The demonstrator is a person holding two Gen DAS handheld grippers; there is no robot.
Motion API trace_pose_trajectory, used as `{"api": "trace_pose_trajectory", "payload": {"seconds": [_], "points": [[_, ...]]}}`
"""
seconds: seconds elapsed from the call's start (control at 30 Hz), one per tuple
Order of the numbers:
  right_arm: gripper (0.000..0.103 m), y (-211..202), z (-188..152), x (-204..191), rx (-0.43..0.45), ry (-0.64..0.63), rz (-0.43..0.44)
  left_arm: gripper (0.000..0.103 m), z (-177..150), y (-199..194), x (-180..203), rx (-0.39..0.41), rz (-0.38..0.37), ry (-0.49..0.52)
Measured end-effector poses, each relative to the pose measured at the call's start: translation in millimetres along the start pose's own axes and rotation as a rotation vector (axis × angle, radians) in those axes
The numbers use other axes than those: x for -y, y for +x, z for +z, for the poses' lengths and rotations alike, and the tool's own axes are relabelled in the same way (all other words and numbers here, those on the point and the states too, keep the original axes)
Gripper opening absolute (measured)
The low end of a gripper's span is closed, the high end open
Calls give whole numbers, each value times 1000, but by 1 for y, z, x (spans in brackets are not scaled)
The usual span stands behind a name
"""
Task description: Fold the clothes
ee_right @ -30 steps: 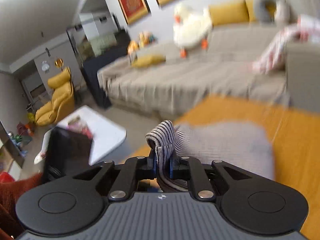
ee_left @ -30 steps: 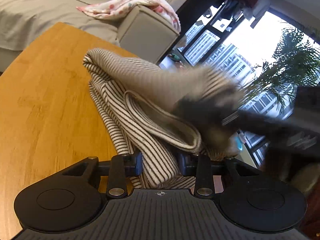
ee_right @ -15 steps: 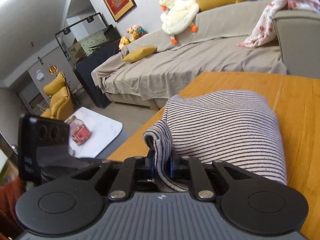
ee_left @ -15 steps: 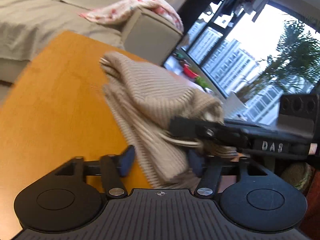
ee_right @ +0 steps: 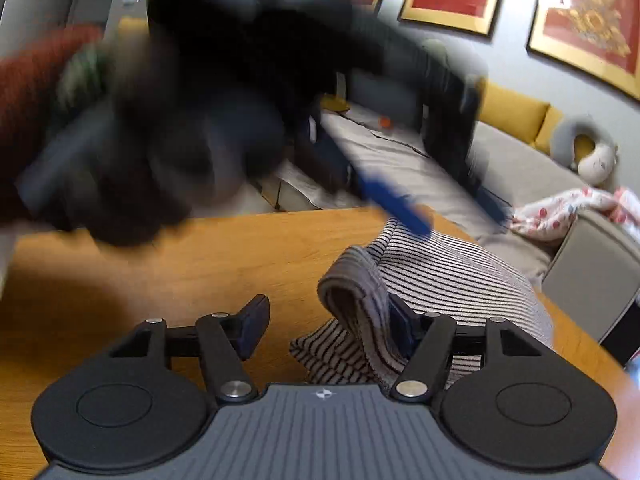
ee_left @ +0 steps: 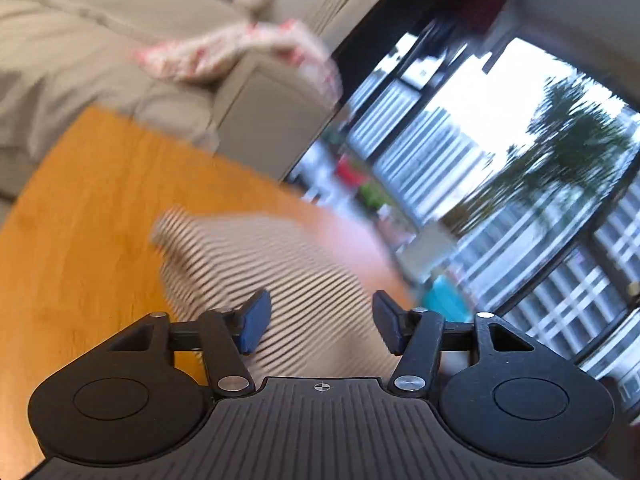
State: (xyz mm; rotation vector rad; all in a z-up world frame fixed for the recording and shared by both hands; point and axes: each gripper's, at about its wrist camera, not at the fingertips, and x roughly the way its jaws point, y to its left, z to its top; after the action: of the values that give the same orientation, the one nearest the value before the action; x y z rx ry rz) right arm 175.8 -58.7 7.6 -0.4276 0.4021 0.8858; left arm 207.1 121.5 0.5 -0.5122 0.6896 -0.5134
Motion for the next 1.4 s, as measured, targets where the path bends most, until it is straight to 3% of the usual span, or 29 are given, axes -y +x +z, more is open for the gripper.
{"api": "trace_pose_trajectory", "payload": {"seconds": [0.03,0.17,0.2,0.33,0.43,0.5,0.67,0.8,0.9,0.97,1.07,1.17,1.23,1.27,1.33,1.37,1.4], "points": [[71,-7,1,10,-2,42,20,48,-1,1,-4,2,-3,-9],[102,-44,4,58,30,257,34,47,-3,3,-14,9,-7,-29],[103,-52,4,69,50,309,23,47,-4,3,-14,10,-4,-22],[103,-58,-3,97,102,462,-84,48,-7,2,-13,18,8,7],[103,-13,-21,83,-109,394,-171,48,-10,1,-12,23,17,29],[103,-2,-38,70,-90,421,-218,48,-11,0,-11,27,23,44],[103,1,-44,76,-95,585,-170,48,-14,2,-7,35,35,82],[103,-3,-56,95,-137,745,-73,49,-17,2,-3,41,46,116],[103,-11,-54,122,-96,767,-20,49,-16,2,-2,41,54,137],[103,-24,-40,138,-8,741,-63,49,-16,3,-1,42,54,144],[103,-21,-15,165,19,712,-88,52,-16,4,-1,44,47,143],[102,8,-5,189,-18,736,-60,52,-17,4,-2,46,48,147],[100,41,-6,202,-99,778,-17,52,-16,4,-1,48,50,148],[94,56,-8,204,-146,791,3,52,-16,4,-1,48,51,148],[71,75,-11,199,-210,772,41,55,-17,4,-1,52,56,148],[67,78,-10,194,-213,741,53,56,-18,3,-1,54,51,149],[64,67,-3,186,-159,668,51,58,-18,3,-2,57,46,150]]}}
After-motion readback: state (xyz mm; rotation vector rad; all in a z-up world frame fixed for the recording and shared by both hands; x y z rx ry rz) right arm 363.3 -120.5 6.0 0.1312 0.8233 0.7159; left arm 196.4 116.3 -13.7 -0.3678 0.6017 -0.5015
